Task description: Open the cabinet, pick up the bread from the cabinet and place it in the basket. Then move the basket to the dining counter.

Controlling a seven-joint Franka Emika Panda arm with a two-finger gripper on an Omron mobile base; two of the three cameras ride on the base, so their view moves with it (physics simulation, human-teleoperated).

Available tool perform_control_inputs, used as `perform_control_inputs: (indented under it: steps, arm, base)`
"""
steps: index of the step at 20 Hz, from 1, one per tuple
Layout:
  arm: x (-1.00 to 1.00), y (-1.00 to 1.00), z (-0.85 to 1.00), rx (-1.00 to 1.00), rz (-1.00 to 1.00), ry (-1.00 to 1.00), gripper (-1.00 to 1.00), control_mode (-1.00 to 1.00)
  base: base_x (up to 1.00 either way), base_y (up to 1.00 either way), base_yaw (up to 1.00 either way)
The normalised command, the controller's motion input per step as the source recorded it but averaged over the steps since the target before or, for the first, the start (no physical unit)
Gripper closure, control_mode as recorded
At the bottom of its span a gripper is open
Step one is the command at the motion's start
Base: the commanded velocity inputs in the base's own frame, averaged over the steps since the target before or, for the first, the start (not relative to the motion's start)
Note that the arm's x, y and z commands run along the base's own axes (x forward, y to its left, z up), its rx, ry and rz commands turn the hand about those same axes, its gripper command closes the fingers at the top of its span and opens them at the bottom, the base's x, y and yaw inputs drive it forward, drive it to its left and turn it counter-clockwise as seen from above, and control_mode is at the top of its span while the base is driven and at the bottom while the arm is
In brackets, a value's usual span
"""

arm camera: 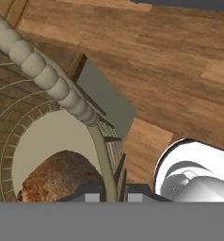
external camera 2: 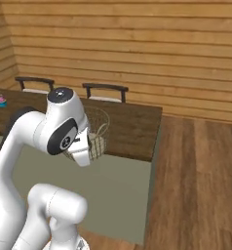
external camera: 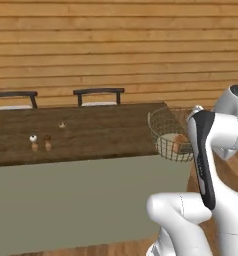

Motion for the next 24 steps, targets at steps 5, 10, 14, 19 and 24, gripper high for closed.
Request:
perform_control_inputs:
  steps: [5, 10, 14, 19, 24]
  arm:
    - [0.0, 0.0, 0.0, 0.0, 0.0, 0.0, 1.0, 1.0]
    - [0.0, 0.0, 0.0, 0.0, 0.0, 0.0, 1.0, 1.0]
    - [0.0, 0.0, 0.0, 0.0, 0.0, 0.0, 1.0, 1.0]
    - [0.0, 0.0, 0.0, 0.0, 0.0, 0.0, 1.0, 1.0]
    - [0.77, 0.0, -0.1, 0.0, 0.08, 0.0, 1.0, -1.0]
  base:
    - [0.67, 0.67, 0.0]
    - [0.65, 0.33, 0.19]
    - [0.53, 0.1, 0.27]
    - [0.42, 0.0, 0.15]
    - [0.0, 0.0, 0.0]
